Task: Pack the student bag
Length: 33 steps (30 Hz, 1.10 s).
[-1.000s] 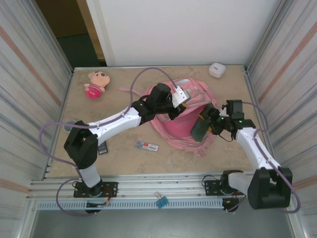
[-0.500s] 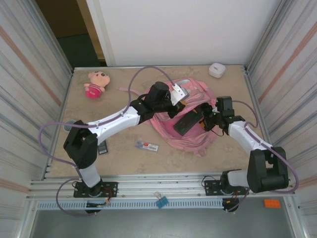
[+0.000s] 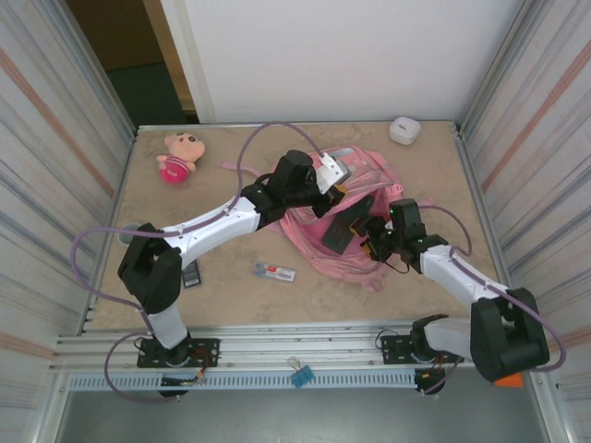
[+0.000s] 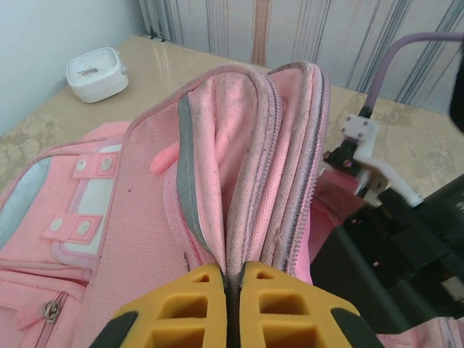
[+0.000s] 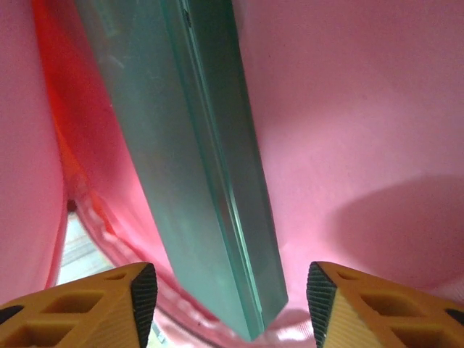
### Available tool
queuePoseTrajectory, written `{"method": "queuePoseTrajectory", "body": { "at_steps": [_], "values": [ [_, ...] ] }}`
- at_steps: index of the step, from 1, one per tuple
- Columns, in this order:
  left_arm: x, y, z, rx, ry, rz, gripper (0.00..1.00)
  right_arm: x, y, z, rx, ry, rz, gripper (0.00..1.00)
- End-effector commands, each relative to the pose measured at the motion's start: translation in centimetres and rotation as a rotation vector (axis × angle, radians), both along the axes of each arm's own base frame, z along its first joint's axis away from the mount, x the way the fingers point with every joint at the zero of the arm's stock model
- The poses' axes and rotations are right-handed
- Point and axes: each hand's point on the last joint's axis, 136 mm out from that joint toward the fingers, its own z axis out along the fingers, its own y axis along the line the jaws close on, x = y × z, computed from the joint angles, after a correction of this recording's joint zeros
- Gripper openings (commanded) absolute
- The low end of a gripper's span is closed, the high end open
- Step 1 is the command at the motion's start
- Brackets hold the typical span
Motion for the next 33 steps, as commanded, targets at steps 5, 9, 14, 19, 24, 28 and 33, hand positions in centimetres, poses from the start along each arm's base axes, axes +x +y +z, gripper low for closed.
{"method": "queuePoseTrajectory", "body": {
  "at_steps": [5,9,14,19,24,28,33],
  "values": [
    [0.2,-0.1,6.6,-0.155,-0.125,-0.012,0.0,3.6,3.6,-0.3,0.047,-0.094,-0.005,0.44],
    [0.1,-0.1,7.0,-0.162,-0.128,-0.016,0.0,6.6,5.5,1.6,0.08,-0.23,-0.012,0.37],
    [0.0,-0.1,7.7,-0.172,-0.139,-0.019,0.0,10.6,7.9,3.7,0.114,-0.365,-0.003,0.35],
    [0.6,0.4,7.6,-0.167,-0.147,0.01,0.0,13.1,8.5,3.1,0.15,-0.394,-0.031,0.36],
    [1.5,1.2,7.0,-0.153,-0.14,0.046,0.0,11.5,7.6,2.8,0.134,-0.387,-0.035,0.39],
    [2.0,1.8,6.6,-0.149,-0.132,0.066,0.0,7.9,5.7,2.2,0.037,-0.337,-0.012,0.44],
    [1.9,2.0,5.7,-0.139,-0.114,0.067,0.0,2.5,2.1,2.8,-0.163,-0.284,0.037,0.48]
  ]
}}
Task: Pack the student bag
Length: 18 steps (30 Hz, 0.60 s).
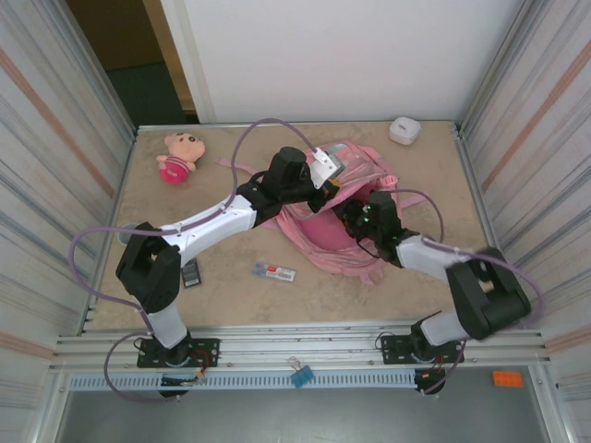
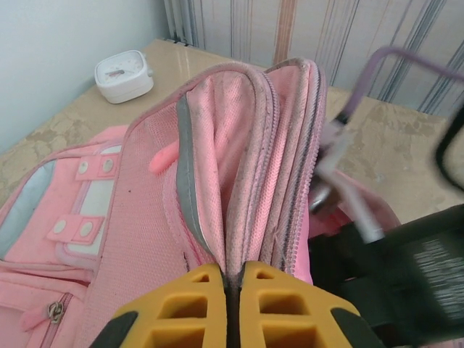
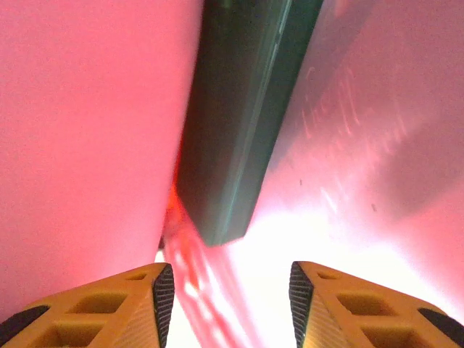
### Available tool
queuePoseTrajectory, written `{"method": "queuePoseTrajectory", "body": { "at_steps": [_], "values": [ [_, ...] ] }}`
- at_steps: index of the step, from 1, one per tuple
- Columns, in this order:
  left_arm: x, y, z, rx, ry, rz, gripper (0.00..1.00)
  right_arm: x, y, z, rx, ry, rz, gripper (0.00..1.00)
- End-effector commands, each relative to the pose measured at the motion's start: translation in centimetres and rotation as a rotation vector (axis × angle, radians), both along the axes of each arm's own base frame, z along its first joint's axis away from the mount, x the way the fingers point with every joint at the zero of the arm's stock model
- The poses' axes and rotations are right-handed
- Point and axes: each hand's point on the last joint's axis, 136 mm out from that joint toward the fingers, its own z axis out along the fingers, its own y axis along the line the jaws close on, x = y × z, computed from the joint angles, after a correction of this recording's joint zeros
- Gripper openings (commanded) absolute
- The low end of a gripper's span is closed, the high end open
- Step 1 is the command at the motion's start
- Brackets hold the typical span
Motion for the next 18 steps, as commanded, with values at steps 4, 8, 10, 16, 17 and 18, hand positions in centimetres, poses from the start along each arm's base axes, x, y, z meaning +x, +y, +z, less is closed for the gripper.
{"method": "queuePoseTrajectory", "body": {
  "at_steps": [4,8,10,16,17,18],
  "values": [
    [-0.3,0.5,3.7,-0.111,-0.046,0.008,0.0,-6.4,-5.8,2.2,-0.297,0.016,-0.011,0.5],
    [-0.6,0.5,2.6,-0.118,-0.005,0.012,0.0,-8.3,-6.8,5.4,-0.402,-0.094,0.072,0.53],
    [-0.6,0.5,2.2,-0.113,0.016,0.01,0.05,-8.9,-6.6,6.7,-0.464,-0.163,0.155,0.55],
    [-1.4,0.9,2.7,-0.153,0.121,-0.01,0.55,-10.4,-5.3,9.8,-0.628,-0.344,0.399,0.59],
    [-1.4,1.4,2.9,-0.164,0.133,0.002,0.6,-10.6,-5.0,10.1,-0.647,-0.369,0.433,0.59],
    [-1.4,2.1,3.1,-0.171,0.148,0.022,0.64,-10.8,-4.6,10.5,-0.667,-0.396,0.471,0.59]
  ]
}}
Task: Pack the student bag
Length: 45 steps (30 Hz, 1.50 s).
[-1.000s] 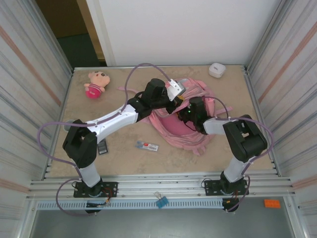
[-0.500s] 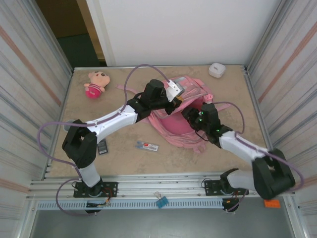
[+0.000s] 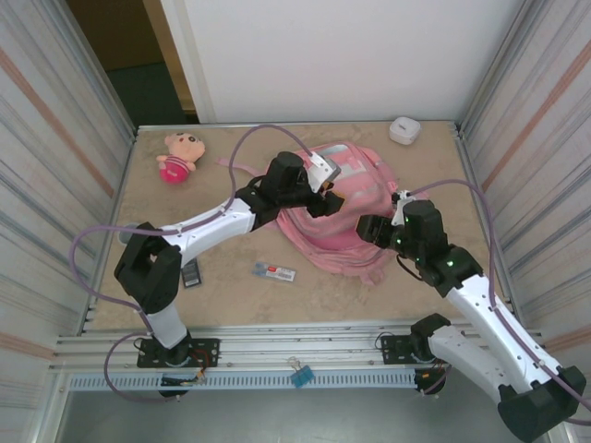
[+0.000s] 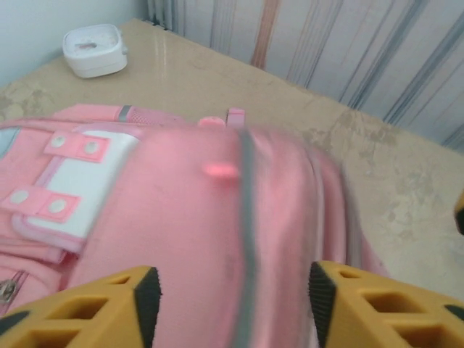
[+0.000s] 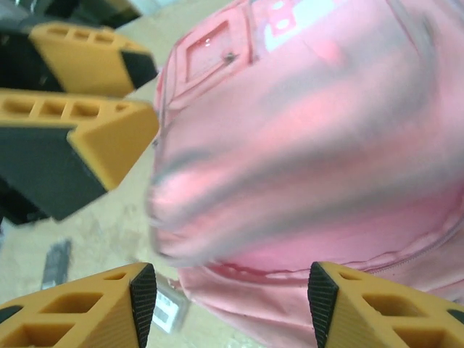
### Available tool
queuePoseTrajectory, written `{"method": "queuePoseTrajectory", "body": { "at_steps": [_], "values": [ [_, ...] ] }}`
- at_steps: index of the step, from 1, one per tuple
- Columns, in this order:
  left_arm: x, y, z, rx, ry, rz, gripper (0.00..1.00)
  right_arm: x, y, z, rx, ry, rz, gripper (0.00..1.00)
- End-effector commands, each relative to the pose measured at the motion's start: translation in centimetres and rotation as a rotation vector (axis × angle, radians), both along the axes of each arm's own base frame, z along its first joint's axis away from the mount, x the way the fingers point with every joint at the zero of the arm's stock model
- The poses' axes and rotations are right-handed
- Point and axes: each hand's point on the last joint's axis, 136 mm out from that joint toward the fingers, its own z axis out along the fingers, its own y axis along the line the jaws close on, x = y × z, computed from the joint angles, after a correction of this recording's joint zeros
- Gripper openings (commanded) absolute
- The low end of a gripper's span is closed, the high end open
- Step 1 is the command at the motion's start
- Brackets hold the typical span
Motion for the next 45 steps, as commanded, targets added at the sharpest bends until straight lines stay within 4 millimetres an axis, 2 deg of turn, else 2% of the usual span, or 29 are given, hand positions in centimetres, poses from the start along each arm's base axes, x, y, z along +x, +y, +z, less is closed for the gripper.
{"method": "queuePoseTrajectory", "body": {
  "at_steps": [1,4,8,12,15,18,23,28,33,35,37,39,41,45],
  "values": [
    [-0.4,2.5,4.3,-0.094,0.026,0.054,0.68,-1.6,1.2,1.2,-0.169,-0.091,0.213,0.59],
    [-0.6,5.0,4.1,-0.078,0.085,0.142,0.74,-2.3,3.0,1.4,-0.251,-0.125,0.332,0.61],
    [-1.0,10.4,2.0,-0.03,0.215,0.343,0.8,-3.5,7.2,-0.3,-0.401,-0.105,0.537,0.63],
    [-2.1,16.9,-1.4,0.009,0.376,0.566,0.84,-4.6,12.2,-3.7,-0.564,-0.045,0.743,0.69],
    [-3.5,20.9,-3.5,-0.01,0.475,0.685,0.85,-5.3,16.2,-6.5,-0.627,0.012,0.856,0.76],
    [-4.8,24.5,-5.5,-0.05,0.539,0.799,0.86,-5.6,20.1,-8.4,-0.669,0.04,0.929,0.8],
    [-6.4,28.5,-7.8,-0.101,0.603,0.933,0.87,-4.5,23.1,-13.1,-0.752,0.114,0.971,0.84],
    [-7.3,30.2,-8.9,-0.131,0.634,0.982,0.87,-3.4,24.1,-16.9,-0.829,0.15,0.998,0.85],
    [-7.5,30.3,-9.3,-0.127,0.64,0.984,0.87,-2.8,24.6,-19.4,-0.872,0.169,1.018,0.82],
    [-7.5,30.3,-9.5,-0.124,0.647,0.984,0.87,-2.8,24.5,-20.3,-0.878,0.186,1.025,0.75],
    [-7.5,30.3,-9.6,-0.12,0.647,0.983,0.87,-3.0,24.3,-20.7,-0.883,0.199,1.03,0.61],
    [-7.4,30.3,-9.5,-0.113,0.638,0.978,0.86,-3.0,24.0,-20.5,-0.886,0.197,1.024,0.5],
    [-7.2,30.1,-9.2,-0.104,0.622,0.961,0.86,-2.8,23.6,-19.5,-0.884,0.181,1.0,0.45],
    [-6.4,29.5,-8.3,-0.096,0.594,0.919,0.83,-1.7,22.6,-15.5,-0.807,0.142,0.903,0.38]
  ]
}}
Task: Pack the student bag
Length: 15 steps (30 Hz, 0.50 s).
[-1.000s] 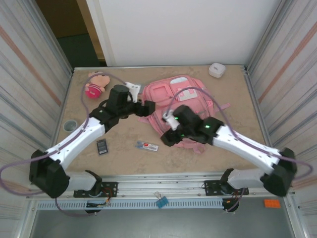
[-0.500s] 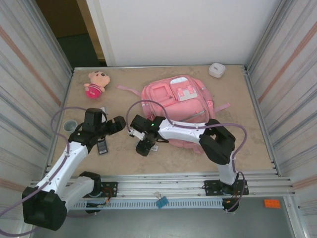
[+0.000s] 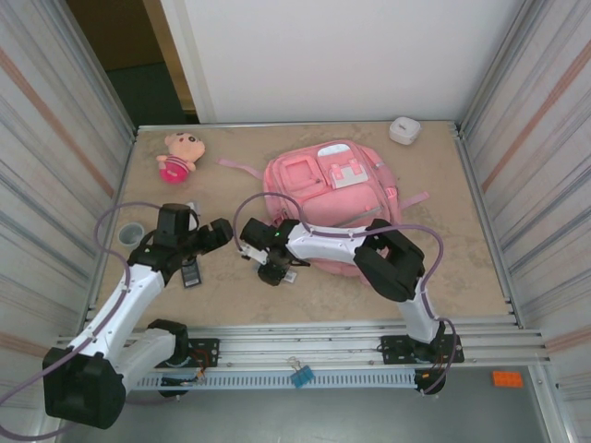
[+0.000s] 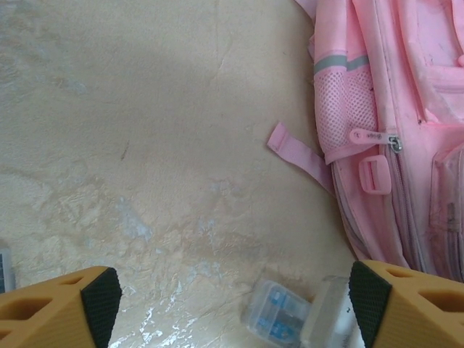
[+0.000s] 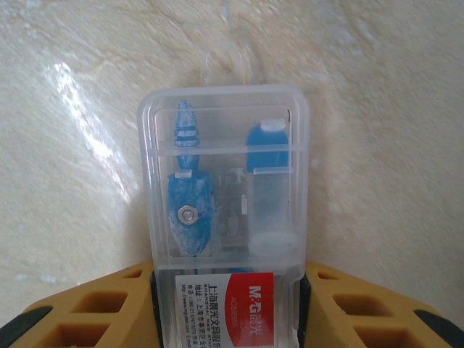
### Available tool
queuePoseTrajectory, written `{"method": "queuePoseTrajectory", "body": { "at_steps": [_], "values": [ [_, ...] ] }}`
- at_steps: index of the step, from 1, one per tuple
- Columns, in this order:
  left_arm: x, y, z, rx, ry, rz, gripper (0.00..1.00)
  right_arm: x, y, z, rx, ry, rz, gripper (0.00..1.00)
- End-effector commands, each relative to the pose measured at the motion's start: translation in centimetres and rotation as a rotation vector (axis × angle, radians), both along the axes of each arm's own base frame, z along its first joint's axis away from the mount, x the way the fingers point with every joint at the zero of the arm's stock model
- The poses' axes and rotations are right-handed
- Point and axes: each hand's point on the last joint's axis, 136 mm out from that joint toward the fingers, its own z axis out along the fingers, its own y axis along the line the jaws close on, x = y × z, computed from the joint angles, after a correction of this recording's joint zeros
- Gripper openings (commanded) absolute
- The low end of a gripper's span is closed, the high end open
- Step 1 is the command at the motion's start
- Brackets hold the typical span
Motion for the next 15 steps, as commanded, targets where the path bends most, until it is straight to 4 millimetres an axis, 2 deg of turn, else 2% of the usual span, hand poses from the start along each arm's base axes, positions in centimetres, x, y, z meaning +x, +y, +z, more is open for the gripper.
{"method": "queuePoseTrajectory", "body": {
  "at_steps": [1,4,7,11,15],
  "values": [
    [1.1,-1.2,1.9,0.005,-0.061,-0.072,0.83,1.7,-1.4,5.3,0.107,-0.049,-0.116,0.37],
    [2.0,-2.9,3.3,0.082,-0.138,-0.16,0.82,3.2,-3.3,10.1,0.263,-0.059,-0.251,0.35],
    [3.1,-6.1,5.1,0.186,-0.263,-0.312,0.82,5.4,-7.4,13.6,0.411,-0.031,-0.471,0.35],
    [4.3,-11.8,7.2,0.289,-0.396,-0.546,0.83,7.7,-15.1,15.4,0.595,0.087,-0.809,0.35],
    [4.4,-18.2,6.3,0.418,-0.456,-0.811,0.85,8.4,-22.7,15.6,0.709,0.095,-1.07,0.35]
  ]
}}
